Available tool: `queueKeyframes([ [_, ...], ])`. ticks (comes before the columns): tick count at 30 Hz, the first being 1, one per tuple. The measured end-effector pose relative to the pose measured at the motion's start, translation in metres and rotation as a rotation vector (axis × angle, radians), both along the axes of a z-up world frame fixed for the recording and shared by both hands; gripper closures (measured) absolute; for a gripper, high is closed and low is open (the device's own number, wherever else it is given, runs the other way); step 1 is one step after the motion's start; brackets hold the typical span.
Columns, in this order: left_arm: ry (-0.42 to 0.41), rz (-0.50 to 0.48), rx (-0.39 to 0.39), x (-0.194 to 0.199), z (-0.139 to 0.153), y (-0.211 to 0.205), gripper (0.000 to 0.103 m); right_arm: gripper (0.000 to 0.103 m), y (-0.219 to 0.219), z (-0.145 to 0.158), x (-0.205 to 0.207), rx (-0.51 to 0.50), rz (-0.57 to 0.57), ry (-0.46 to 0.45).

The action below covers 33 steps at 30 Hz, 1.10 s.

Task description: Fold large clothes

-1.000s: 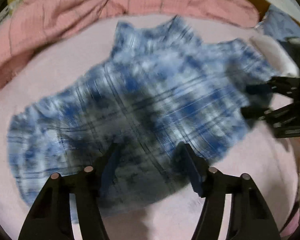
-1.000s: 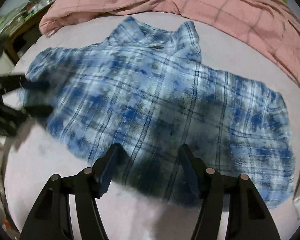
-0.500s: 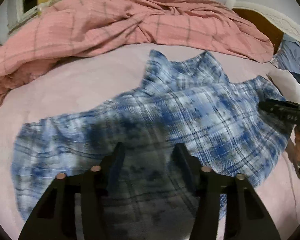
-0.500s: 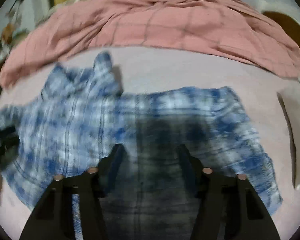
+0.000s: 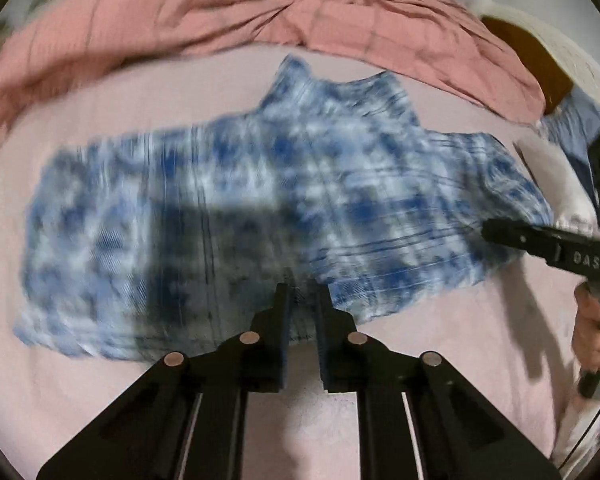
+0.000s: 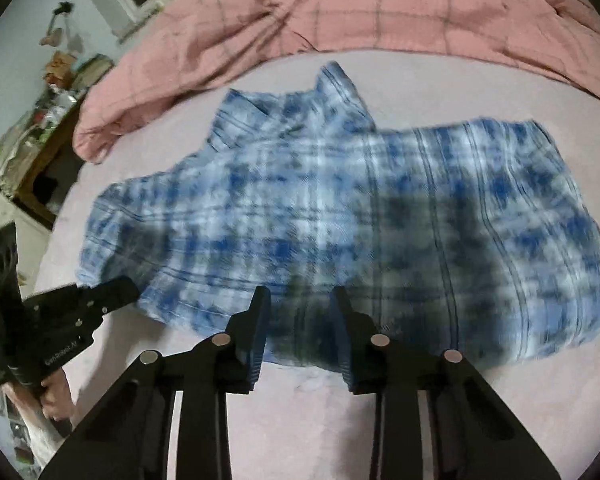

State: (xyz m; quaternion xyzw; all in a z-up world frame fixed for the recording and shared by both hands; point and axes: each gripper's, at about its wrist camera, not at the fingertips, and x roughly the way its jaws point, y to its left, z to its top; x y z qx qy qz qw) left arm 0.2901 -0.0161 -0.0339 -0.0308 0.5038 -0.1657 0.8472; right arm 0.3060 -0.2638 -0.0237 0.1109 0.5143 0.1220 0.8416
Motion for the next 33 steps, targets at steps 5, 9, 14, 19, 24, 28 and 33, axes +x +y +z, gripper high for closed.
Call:
queueKeyframes([
  [5, -0.021, 0.037, -0.143, 0.003, -0.021, 0.019, 0.095, 0.069, -0.003, -0.006, -0.007, 0.007, -0.009, -0.037],
  [9, -0.027, 0.061, -0.191, -0.008, -0.017, 0.032, 0.095, 0.069, 0.018, 0.007, -0.014, 0.067, 0.063, -0.104],
  [14, -0.003, 0.106, -0.22, -0.009, -0.028, 0.034, 0.098, 0.069, 0.07, 0.003, 0.007, 0.159, 0.183, -0.02],
  [19, 0.073, 0.133, -0.37, -0.001, -0.04, 0.055, 0.1, 0.069, 0.129, -0.018, 0.053, 0.158, 0.202, 0.095],
  [24, 0.075, 0.131, -0.357, -0.002, -0.04, 0.052, 0.1, 0.069, 0.159, -0.041, 0.094, 0.013, 0.138, 0.081],
  [28, 0.072, 0.13, -0.347, -0.002, -0.038, 0.049, 0.1, 0.07, 0.17, -0.034, 0.122, -0.101, 0.067, -0.003],
  [33, 0.066, 0.12, -0.35, -0.005, -0.039, 0.053, 0.1, 0.093, 0.168, -0.026, 0.141, -0.093, 0.028, -0.04],
])
